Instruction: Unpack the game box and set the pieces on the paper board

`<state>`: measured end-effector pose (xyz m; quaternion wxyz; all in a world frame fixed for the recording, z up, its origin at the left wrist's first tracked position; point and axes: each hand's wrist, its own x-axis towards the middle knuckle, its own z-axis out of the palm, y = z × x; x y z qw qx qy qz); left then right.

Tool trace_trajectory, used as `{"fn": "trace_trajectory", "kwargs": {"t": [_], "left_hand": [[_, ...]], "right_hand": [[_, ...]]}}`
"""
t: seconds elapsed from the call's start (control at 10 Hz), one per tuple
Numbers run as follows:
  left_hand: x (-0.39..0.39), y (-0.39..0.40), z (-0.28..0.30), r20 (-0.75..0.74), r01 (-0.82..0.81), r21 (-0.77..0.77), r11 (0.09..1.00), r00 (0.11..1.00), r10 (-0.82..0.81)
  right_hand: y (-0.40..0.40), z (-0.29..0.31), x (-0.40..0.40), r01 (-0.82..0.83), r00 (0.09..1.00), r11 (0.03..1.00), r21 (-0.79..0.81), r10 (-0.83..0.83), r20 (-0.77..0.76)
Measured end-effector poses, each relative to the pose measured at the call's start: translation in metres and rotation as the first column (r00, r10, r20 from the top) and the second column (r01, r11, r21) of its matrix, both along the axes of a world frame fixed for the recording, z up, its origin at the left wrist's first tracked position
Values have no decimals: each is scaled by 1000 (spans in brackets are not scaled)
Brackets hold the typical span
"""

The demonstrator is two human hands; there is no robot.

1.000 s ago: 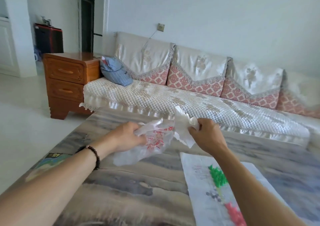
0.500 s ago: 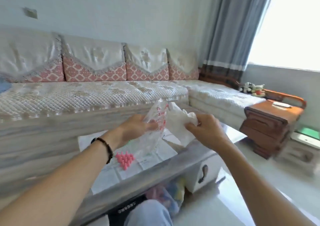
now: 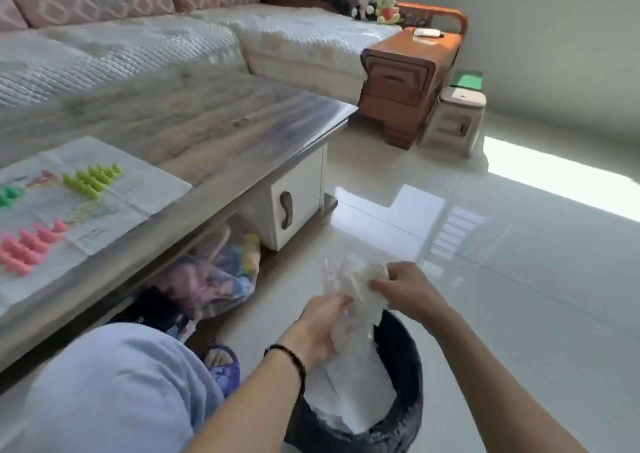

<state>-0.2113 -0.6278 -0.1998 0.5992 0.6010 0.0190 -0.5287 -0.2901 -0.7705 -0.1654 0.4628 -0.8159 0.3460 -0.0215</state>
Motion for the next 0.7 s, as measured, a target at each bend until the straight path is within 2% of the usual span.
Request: {"fn": "trace_trajectory", "kwargs": {"t": [0.1, 0.2, 0.3, 0.4, 0.5, 0.6, 0.7], "left_hand": [[-29, 3, -44, -10, 35, 181, 983, 999, -33], [-36, 9, -62, 117, 7, 285, 959, 992, -42], [-39, 16, -61, 267, 79, 386, 919, 944, -193], [-34, 19, -55, 492, 39, 474, 880, 816, -302], [-27, 22, -42, 668, 41, 507, 861, 613, -422], [-17, 30, -29, 783, 64, 501, 863, 390, -484], [-20, 42, -21, 842, 103, 528, 843, 71, -535]], "right_hand": [[7, -58, -22, -1, 992, 996, 89, 13, -129], [21, -106, -36, 2, 975, 989, 146, 30, -218], [39, -130, -42, -27, 963, 977, 212, 82, -256], [47, -127, -39, -63, 957, 981, 183, 111, -267], [41, -111, -38, -82, 956, 994, 72, 99, -276], [25, -78, -38, -102, 965, 995, -24, 93, -247], [14, -21, -47, 39, 999, 995, -89, -36, 29]]}}
